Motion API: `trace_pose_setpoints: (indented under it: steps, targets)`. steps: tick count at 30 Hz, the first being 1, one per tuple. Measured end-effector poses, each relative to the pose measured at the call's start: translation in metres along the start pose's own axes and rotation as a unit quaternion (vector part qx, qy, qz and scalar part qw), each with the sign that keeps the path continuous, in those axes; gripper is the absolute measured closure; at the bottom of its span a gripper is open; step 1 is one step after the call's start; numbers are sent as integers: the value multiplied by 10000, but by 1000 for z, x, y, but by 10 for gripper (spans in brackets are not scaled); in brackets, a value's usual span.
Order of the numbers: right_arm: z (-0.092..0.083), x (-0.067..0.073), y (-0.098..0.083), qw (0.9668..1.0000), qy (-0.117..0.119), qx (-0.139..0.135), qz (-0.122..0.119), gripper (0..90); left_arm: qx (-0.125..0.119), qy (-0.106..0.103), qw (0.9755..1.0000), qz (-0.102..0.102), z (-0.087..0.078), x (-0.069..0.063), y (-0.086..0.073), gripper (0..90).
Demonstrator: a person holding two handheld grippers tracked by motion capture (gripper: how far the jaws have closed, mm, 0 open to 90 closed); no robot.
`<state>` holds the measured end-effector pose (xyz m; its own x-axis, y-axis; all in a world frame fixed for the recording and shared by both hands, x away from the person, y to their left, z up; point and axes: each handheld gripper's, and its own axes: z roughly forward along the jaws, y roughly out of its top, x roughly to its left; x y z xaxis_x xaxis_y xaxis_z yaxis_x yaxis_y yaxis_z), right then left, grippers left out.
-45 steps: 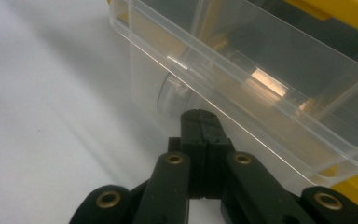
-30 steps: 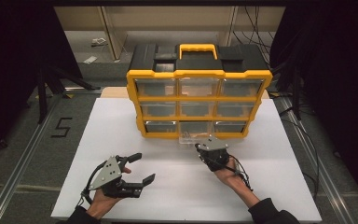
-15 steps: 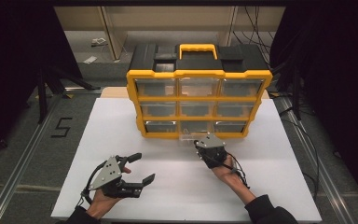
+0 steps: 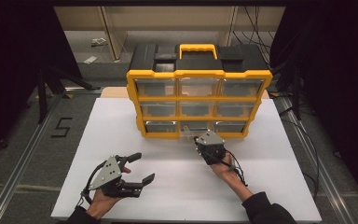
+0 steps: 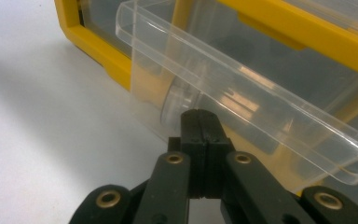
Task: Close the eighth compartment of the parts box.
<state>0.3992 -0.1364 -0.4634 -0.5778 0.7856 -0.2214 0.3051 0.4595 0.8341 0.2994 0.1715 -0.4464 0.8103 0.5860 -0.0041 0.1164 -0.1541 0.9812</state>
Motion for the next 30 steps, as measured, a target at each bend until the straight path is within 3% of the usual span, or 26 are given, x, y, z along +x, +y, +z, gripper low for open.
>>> trace_pose_setpoints:
  steps: [30]
  targets:
    - [13, -5, 3, 9996, -156, -151, 200, 900, 12, 9, 10000, 17, 0, 0, 0, 185]
